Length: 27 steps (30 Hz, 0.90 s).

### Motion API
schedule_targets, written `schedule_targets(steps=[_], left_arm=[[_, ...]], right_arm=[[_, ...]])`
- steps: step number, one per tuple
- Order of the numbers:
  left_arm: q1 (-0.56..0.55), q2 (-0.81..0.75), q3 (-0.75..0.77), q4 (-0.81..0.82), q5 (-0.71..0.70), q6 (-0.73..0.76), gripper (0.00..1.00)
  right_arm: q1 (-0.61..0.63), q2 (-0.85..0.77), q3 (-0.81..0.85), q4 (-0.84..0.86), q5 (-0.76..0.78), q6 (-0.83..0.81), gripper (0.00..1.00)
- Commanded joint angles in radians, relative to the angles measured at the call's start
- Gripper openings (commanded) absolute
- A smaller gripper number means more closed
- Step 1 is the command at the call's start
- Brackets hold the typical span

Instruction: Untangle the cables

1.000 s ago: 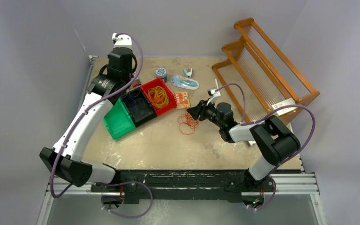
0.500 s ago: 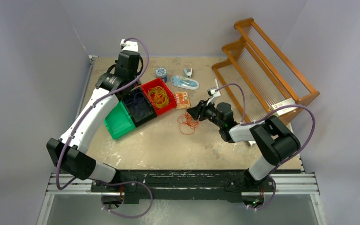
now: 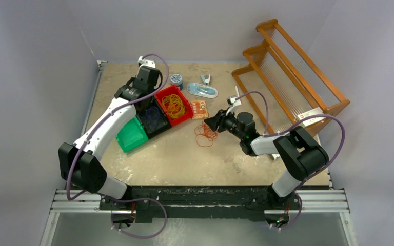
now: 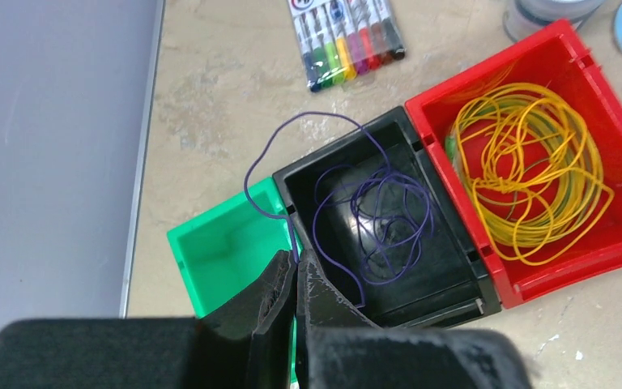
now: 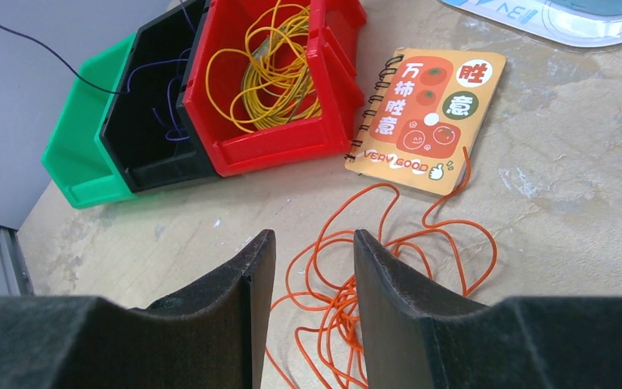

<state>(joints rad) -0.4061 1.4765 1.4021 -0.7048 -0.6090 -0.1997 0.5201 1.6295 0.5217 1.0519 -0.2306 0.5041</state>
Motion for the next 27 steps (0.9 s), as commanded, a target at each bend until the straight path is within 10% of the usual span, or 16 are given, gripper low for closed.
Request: schedule_targets(steps=[1,27], left_arm=[[0.011,0.001,-0.04,0.064,-0.035,-0.027,0.0],[0.011,-0.002,-0.385,0.406,0.283,-0.495,0.0]], right_arm=[[0.0,0.004,0.027,0.055,-0.029,-0.015,0.43],[0.0,0.01,0.026,0.051,-0.044,-0.029,0.44]])
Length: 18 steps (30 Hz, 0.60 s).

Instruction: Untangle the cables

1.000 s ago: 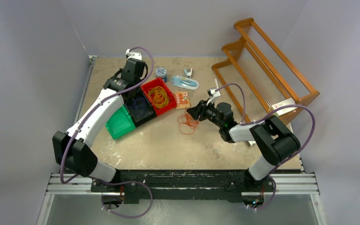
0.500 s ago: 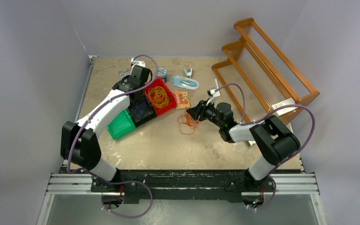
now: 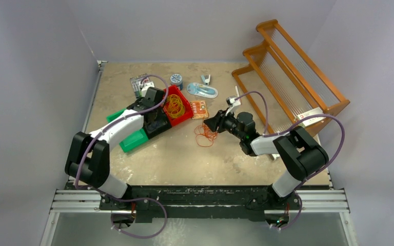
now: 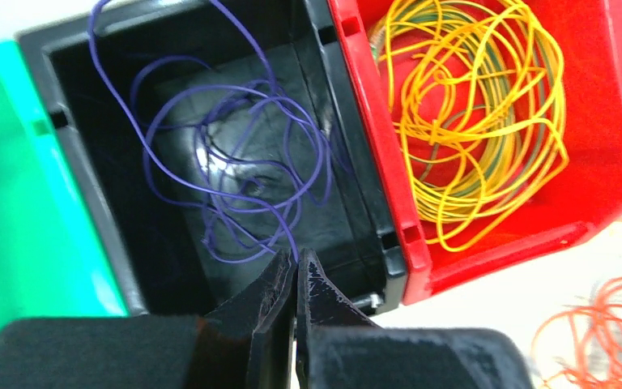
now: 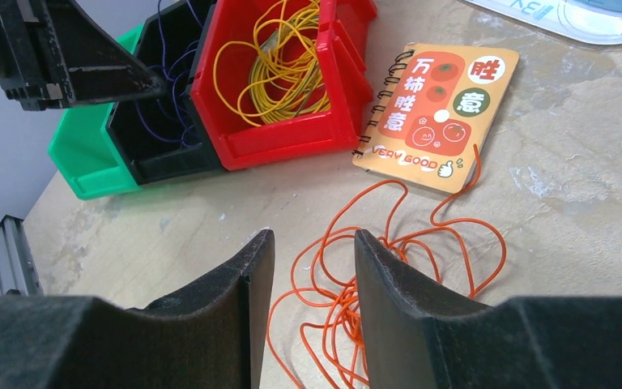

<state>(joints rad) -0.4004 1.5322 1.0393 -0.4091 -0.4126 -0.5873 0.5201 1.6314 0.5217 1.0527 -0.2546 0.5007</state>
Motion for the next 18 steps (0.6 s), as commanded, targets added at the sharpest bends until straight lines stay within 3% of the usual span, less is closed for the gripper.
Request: schedule_targets(steps=[1,18], left_arm=[[0.005,-0.063,-0.026,0.113,0.095,-0.116,0.0],[0.003,-0.19,-0.096,0.094,0.156,-0.274,0.0]], right_arm=[[0.0,0.01,0.027,0.051,-0.02,-0.024,0.44],[-0.001,0.055,0.047,0.069,-0.048,-0.011,0.44]])
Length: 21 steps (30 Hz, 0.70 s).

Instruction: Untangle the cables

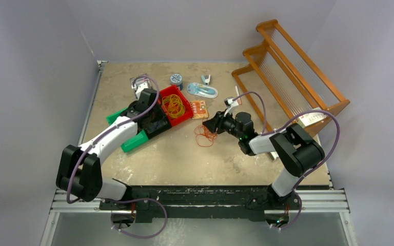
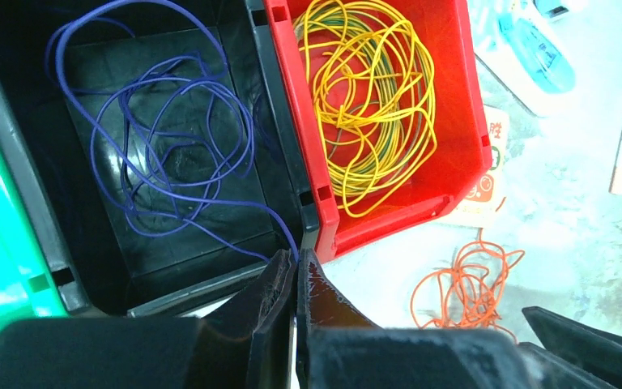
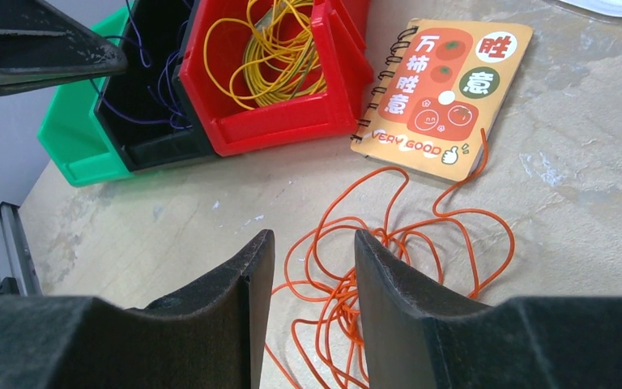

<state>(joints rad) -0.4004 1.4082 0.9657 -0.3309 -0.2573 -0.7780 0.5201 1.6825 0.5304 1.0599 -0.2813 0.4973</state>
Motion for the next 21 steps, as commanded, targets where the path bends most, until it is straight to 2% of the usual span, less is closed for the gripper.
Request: schedule_targets(steps=[1,6,10,15,21], left_arm=[[0.004,-0.077,-0.033,0.011,-0.011,-0.102,0.0],[0.004,-0.111,-0.094,0.033,-0.034,-0.195,0.0],[0.009,-0.081,-0.113,0.055,-0.021,-0.229,0.0],[0.051,-0.043,-0.095,0.08,-0.025,-0.201,0.0],[0.154,-0.018,-0.037,0.08,-0.043,-0.123,0.0]], right_arm=[[-0.001,0.006,0.039,0.064,-0.022,-0.008,0.44],[0.0,0.015,0.036,0.073,-0.027,-0.001,0.44],[-0.001,0.016,0.036,0.076,-0.033,0.0,0.44],[-0.002,0.006,0.033,0.071,-0.029,0.0,0.44],[0.0,0.0,0.03,0.06,-0.019,-0.006,0.44]])
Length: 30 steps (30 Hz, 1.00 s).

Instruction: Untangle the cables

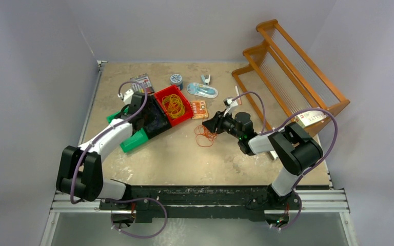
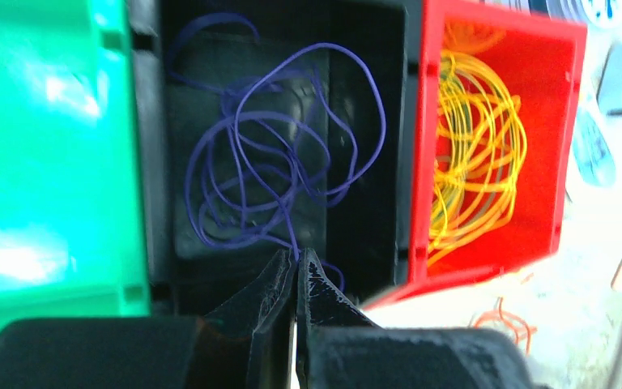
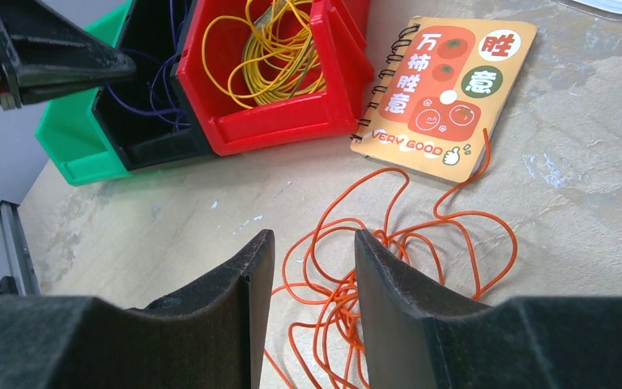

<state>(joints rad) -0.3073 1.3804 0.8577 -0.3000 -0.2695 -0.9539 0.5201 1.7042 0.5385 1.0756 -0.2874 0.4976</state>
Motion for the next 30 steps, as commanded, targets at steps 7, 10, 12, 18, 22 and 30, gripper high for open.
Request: schedule_targets(steps=[7,10,12,18,22,30], left_arm=[[0.099,0.079,0.087,0.148,-0.085,0.131,0.0],[0.099,0.137,0.093,0.182,-0.074,0.141,0.0],[0.099,0.175,0.094,0.208,-0.074,0.149,0.0],[0.097,0.229,0.092,0.268,-0.066,0.164,0.0],[0.096,0.264,0.088,0.266,-0.058,0.165,0.0],[0.094,0.259,0.114,0.229,-0.063,0.176,0.0]], right_arm=[[-0.001,-0.01,0.03,0.045,-0.021,-0.007,0.44],[-0.001,-0.009,0.034,0.041,-0.023,-0.008,0.44],[0.0,-0.011,0.034,0.037,-0.02,-0.01,0.44],[-0.001,-0.006,0.036,0.033,-0.022,-0.01,0.44],[-0.001,0.0,0.042,0.033,-0.026,-0.01,0.44],[0.0,-0.005,0.039,0.036,-0.031,-0.009,0.44]])
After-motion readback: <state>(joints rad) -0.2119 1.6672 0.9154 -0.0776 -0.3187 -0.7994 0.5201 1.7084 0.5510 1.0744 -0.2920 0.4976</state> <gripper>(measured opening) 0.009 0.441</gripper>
